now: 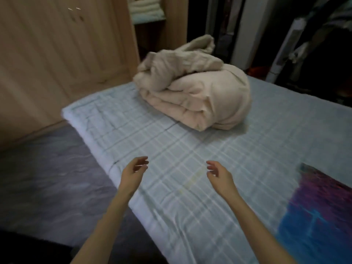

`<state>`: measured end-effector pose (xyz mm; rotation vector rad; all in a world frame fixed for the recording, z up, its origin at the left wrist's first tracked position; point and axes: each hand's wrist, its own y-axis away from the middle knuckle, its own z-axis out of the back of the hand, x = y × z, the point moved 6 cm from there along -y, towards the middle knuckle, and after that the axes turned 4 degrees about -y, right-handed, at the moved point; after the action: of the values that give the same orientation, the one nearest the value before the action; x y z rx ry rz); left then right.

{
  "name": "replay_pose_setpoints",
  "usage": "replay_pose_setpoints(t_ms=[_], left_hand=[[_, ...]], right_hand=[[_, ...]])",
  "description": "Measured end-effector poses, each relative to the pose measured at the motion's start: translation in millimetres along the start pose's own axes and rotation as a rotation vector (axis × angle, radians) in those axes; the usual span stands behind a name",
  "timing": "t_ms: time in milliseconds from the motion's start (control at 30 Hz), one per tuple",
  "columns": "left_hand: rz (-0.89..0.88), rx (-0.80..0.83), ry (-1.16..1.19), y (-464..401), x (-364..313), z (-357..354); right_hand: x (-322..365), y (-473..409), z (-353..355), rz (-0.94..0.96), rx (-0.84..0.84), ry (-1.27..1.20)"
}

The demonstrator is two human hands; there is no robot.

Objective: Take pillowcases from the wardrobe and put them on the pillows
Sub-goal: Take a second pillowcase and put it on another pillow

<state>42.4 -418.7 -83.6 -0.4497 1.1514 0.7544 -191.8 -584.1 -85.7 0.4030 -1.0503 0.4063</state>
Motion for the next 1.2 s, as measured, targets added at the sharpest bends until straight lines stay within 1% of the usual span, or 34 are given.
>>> replay_pose_setpoints(t_ms=[167, 233, 300, 467, 600, 767, 867, 1033, 1200], left_hand=[[-0.052, -0.191, 0.138, -12.6, -8.3, 148.3], [-0.055, -0.311, 0.227, -3.5, -8.8, 201.2], [-0.063, -0.398, 0.305, 9.5, -8.0, 246.0], [-0.16, -0.574, 0.371, 41.7, -2.0, 329.7], [-0.159, -0.688, 0.44, 50.4, 20.8, 374.0], [-0.131, -0.75, 0.473, 24.1, 44.1, 410.8], [-0.093, -0.76, 0.487, -17.2, 55.4, 431.2], [0.034, -0.777, 0.515, -113.5, 62.8, 474.0], [0.064, -0.783, 0.557, -167.2, 71.5, 499.2]], right_hand=[[108.0, -18.6, -84.2, 0.225, 0.111, -0.226], [143.9, -16.9, -115.2, 0.264, 0.171, -0.329], [174.8, -12.2, -146.0, 0.285, 0.249, -0.408], [234.8, -3.1, -209.7, 0.353, 0.424, -0.531], [269.8, -14.6, -258.2, 0.383, 0.513, -0.558], [293.1, -50.3, -314.3, 0.376, 0.553, -0.566], [308.2, -86.2, -355.1, 0.374, 0.576, -0.553], [344.8, -170.3, -422.6, 0.327, 0.548, -0.513], [375.5, -221.2, -472.2, 0.302, 0.576, -0.479]])
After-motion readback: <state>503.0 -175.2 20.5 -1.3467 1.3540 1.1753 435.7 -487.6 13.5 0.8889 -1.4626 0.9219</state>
